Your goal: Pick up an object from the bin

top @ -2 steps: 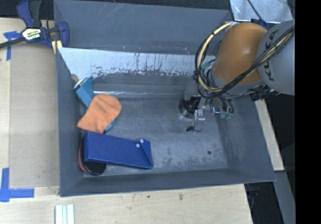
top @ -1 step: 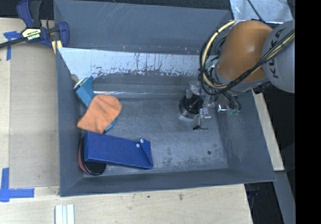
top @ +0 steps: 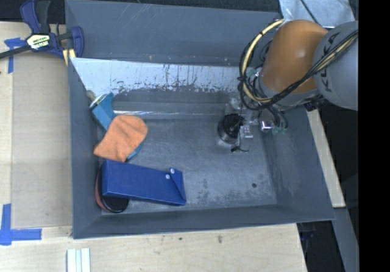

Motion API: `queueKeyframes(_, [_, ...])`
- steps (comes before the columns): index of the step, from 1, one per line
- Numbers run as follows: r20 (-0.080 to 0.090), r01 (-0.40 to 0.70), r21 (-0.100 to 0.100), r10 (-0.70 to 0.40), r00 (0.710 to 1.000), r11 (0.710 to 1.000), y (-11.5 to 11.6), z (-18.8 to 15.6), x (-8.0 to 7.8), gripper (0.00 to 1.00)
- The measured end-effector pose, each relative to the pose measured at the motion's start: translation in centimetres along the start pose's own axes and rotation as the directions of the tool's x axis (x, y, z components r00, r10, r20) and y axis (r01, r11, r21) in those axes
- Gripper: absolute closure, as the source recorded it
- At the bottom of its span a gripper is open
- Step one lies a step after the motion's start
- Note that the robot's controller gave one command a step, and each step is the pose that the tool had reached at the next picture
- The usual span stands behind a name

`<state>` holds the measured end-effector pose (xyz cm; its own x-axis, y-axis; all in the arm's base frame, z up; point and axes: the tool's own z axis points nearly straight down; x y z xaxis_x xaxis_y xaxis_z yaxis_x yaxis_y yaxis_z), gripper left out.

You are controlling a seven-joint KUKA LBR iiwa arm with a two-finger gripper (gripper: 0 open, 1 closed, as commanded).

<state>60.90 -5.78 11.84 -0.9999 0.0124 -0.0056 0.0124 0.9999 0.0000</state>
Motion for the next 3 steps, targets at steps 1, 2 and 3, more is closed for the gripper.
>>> queueKeyframes(1, [-0.001,-0.063,0.0,0.063,0.998,0.998,-0.4,1.4,2.7,0.0])
queueKeyframes(2, [-0.004,-0.087,0.0,0.087,0.996,0.996,-0.4,3.2,2.2,0.0])
queueKeyframes(3, [0.01,-0.163,-0.004,0.163,0.986,0.987,-3.2,4.0,2.3,0.0])
